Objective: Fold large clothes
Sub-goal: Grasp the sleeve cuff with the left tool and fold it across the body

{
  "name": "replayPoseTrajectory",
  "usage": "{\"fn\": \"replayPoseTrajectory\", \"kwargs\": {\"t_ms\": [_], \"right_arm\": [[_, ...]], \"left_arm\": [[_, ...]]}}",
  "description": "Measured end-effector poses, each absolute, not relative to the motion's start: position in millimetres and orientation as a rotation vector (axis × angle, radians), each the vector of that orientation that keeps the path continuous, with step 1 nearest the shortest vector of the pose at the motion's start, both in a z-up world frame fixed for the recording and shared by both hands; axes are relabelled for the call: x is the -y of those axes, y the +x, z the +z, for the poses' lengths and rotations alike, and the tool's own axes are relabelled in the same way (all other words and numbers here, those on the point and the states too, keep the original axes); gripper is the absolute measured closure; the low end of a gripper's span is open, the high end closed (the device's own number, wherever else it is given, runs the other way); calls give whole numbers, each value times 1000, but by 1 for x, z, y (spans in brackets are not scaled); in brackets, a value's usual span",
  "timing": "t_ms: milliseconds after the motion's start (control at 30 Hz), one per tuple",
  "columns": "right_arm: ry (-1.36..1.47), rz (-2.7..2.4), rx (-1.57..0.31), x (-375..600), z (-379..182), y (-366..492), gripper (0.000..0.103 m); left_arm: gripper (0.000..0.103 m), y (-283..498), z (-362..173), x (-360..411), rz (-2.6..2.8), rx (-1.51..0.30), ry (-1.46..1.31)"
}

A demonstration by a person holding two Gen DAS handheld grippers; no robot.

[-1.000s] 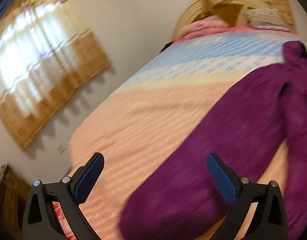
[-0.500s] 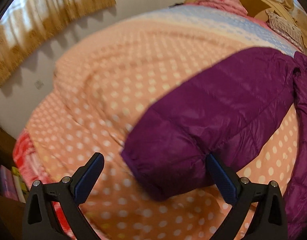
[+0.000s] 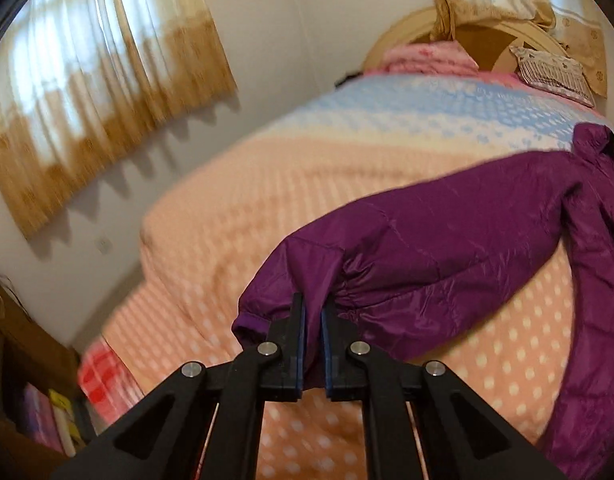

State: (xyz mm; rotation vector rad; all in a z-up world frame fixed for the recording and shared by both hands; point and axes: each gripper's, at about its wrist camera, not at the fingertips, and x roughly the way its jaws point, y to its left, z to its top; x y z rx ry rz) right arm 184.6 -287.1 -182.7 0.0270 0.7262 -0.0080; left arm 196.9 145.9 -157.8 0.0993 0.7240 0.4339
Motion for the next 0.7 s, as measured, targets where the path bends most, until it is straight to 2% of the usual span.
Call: {"fn": "replayPoseTrajectory", "kwargs": {"t_ms": [300, 700], "right_arm": [[76, -85, -688, 329, -172, 183, 17], [170, -214, -654, 398, -160, 176, 16]], "left_arm": [[100, 250, -90, -135, 474, -552, 173], [100, 272, -32, 14, 165, -402, 261]]}}
